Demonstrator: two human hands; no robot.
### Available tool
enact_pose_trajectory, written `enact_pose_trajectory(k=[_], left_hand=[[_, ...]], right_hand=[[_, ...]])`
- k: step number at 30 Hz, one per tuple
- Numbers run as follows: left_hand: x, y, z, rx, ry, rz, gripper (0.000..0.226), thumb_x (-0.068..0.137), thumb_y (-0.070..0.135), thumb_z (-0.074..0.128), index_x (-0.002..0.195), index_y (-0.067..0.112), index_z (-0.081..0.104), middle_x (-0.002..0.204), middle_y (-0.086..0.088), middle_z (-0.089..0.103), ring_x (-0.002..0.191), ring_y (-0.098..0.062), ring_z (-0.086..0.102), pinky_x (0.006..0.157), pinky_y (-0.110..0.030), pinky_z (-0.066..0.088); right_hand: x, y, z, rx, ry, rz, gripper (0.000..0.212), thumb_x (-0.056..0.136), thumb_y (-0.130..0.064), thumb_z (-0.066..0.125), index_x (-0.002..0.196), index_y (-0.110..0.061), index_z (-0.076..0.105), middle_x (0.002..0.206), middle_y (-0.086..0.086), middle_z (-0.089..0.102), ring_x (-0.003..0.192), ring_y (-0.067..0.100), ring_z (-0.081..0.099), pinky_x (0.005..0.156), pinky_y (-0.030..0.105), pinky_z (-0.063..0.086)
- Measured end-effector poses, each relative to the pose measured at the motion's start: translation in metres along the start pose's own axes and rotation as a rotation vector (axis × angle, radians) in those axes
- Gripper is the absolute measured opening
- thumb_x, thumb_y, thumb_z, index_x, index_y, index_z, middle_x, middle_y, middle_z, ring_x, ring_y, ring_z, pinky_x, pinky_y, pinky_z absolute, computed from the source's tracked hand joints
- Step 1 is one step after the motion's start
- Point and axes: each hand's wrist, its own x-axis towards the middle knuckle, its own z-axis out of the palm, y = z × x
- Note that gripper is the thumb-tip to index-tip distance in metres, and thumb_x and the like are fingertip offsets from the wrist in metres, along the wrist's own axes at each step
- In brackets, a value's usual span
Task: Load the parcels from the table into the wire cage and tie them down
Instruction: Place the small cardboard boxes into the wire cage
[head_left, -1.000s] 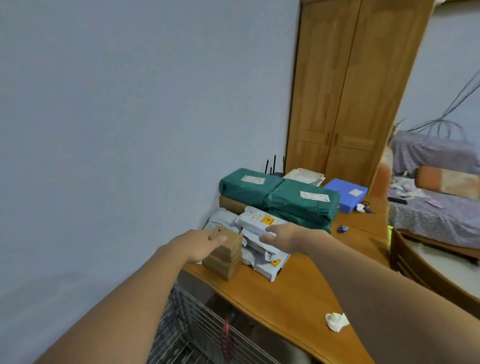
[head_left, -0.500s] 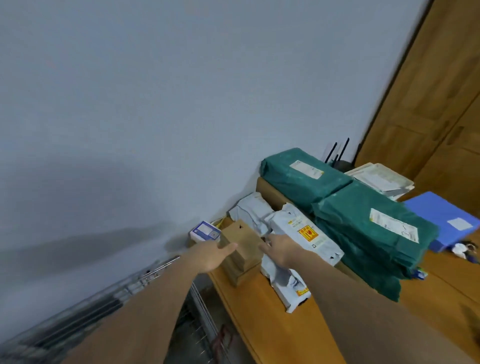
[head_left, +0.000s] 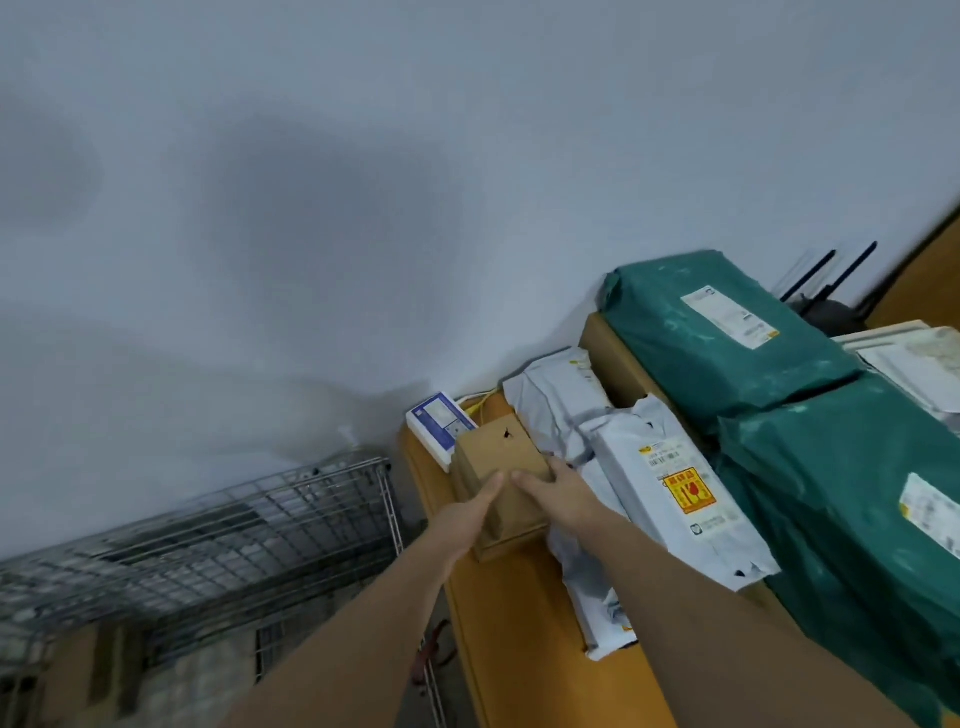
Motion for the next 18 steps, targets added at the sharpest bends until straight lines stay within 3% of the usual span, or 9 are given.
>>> enact_pose_trajectory(k=[4, 6, 7, 10, 14, 18], left_hand=[[0.011, -0.004, 0.009, -0.117, 0.002, 0.039, 0.106, 0.078, 0.082, 0.054, 0.152, 0.009, 0.037, 0.138, -0.012, 0.056, 0.100, -0.020, 0.057, 0.075, -0.030, 0.048], [0.015, -0.006, 0.011, -0.174, -0.007, 0.044, 0.104, 0.079, 0.079, 0.056, 0.151, 0.006, 0.037, 0.130, -0.011, 0.059, 0.104, -0.022, 0.060, 0.085, -0.039, 0.054], [0.017, -0.006, 0.012, -0.178, -0.002, 0.043, 0.103, 0.080, 0.078, 0.056, 0.151, 0.005, 0.037, 0.128, -0.010, 0.060, 0.106, -0.024, 0.060, 0.088, -0.039, 0.054], [0.011, -0.003, 0.011, -0.163, 0.008, 0.034, 0.098, 0.084, 0.078, 0.052, 0.149, 0.006, 0.038, 0.108, -0.004, 0.062, 0.093, -0.020, 0.062, 0.071, -0.031, 0.052], [-0.010, 0.008, 0.008, -0.077, 0.062, 0.055, 0.090, 0.086, 0.078, 0.048, 0.145, 0.010, 0.044, 0.088, 0.001, 0.059, 0.074, -0.014, 0.060, 0.033, -0.016, 0.044], [-0.037, 0.030, -0.001, -0.050, 0.059, 0.105, 0.088, 0.085, 0.078, 0.051, 0.140, 0.010, 0.049, 0.093, -0.005, 0.065, 0.066, -0.017, 0.071, 0.040, -0.020, 0.050]], right_hand=[[0.010, 0.016, 0.006, 0.291, -0.025, 0.096, 0.110, 0.057, -0.065, 0.080, 0.148, -0.016, 0.042, 0.139, 0.010, 0.053, 0.121, 0.030, 0.056, 0.107, 0.048, 0.047], [0.011, 0.022, 0.010, 0.361, -0.068, 0.163, 0.117, 0.049, -0.070, 0.082, 0.147, -0.016, 0.044, 0.136, 0.008, 0.057, 0.118, 0.028, 0.058, 0.107, 0.047, 0.047], [0.011, 0.024, 0.012, 0.379, -0.082, 0.182, 0.117, 0.049, -0.071, 0.082, 0.146, -0.017, 0.044, 0.134, 0.007, 0.058, 0.117, 0.027, 0.059, 0.106, 0.047, 0.048], [0.009, 0.027, 0.016, 0.398, -0.078, 0.175, 0.116, 0.051, -0.072, 0.081, 0.145, -0.016, 0.044, 0.132, 0.007, 0.057, 0.114, 0.026, 0.058, 0.104, 0.045, 0.050], [-0.005, 0.016, 0.015, 0.368, -0.050, 0.161, 0.114, 0.052, -0.077, 0.077, 0.142, -0.015, 0.048, 0.125, 0.006, 0.061, 0.112, 0.026, 0.060, 0.103, 0.046, 0.050], [-0.034, -0.014, 0.000, 0.316, -0.055, 0.119, 0.098, 0.052, -0.084, 0.072, 0.126, -0.021, 0.054, 0.114, 0.002, 0.068, 0.102, 0.021, 0.067, 0.090, 0.038, 0.056]])
